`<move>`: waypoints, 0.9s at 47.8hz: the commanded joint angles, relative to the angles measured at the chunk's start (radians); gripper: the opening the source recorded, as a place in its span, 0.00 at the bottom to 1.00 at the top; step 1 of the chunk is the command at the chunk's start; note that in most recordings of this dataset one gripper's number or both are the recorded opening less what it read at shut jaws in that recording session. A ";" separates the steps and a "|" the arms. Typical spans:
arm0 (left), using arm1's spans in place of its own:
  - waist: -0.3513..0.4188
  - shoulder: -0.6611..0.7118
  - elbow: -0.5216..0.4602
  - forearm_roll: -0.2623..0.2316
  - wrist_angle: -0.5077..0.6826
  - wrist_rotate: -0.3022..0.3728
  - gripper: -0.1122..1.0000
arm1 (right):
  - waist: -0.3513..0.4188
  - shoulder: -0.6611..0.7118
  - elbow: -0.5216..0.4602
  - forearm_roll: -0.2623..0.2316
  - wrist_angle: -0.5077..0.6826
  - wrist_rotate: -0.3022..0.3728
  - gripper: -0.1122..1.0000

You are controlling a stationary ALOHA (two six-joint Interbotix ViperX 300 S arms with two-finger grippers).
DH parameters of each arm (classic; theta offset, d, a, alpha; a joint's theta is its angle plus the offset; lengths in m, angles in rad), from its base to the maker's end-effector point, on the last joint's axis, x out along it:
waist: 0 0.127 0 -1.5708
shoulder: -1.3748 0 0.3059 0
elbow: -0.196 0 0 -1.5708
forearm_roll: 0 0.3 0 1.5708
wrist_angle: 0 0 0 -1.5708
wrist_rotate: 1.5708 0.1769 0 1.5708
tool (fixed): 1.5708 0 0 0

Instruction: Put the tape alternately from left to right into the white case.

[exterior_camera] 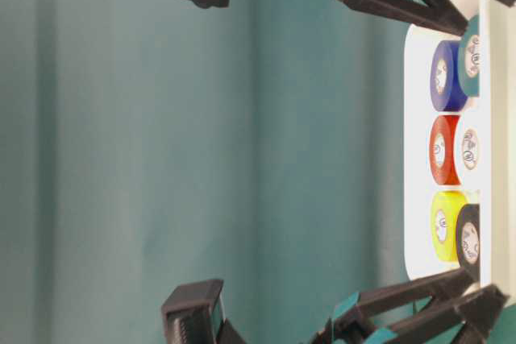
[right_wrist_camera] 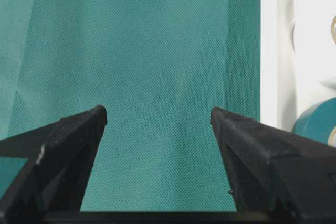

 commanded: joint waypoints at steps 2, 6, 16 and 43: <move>-0.003 -0.043 0.003 0.000 -0.008 0.000 0.97 | 0.002 -0.031 -0.006 0.002 -0.003 0.000 0.88; -0.005 -0.052 0.012 0.002 -0.009 0.000 0.97 | 0.002 -0.043 0.000 0.002 -0.003 0.000 0.88; -0.003 -0.071 0.020 0.002 -0.009 0.006 0.97 | 0.002 -0.091 0.028 0.002 -0.003 0.000 0.88; -0.002 -0.192 0.117 0.002 -0.011 0.006 0.97 | 0.002 -0.307 0.166 0.002 -0.008 0.000 0.88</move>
